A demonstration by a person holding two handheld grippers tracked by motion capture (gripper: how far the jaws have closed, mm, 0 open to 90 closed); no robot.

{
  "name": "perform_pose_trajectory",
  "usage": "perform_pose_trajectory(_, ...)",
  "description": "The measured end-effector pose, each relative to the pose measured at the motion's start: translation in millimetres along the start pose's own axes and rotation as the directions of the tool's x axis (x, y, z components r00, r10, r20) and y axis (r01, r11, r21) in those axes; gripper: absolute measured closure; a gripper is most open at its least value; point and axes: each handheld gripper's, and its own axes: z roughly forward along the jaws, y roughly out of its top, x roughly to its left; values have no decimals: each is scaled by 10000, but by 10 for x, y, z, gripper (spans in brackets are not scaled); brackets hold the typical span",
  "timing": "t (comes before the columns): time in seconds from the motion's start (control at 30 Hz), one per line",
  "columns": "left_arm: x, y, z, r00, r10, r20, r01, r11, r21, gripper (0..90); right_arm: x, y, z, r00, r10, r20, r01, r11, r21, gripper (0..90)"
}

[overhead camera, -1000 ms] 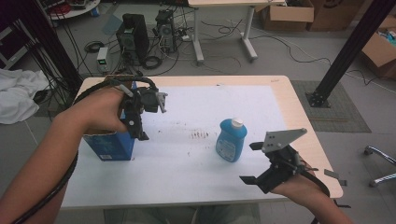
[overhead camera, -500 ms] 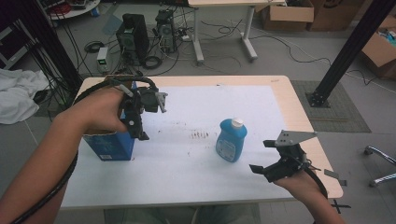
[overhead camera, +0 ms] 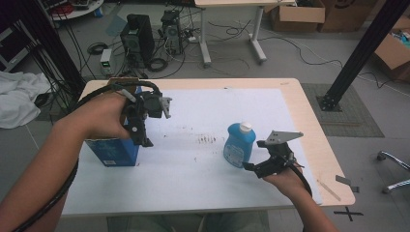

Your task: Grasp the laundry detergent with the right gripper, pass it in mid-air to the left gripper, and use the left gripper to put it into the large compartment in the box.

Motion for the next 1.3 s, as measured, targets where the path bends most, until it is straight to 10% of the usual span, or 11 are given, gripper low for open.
perform_pose_trajectory(1.3,20,-80,-43,9997,-127,-226,123,9998,-179,1,-21,-127,428,9961,798,368,-695,9716,-2261,123)
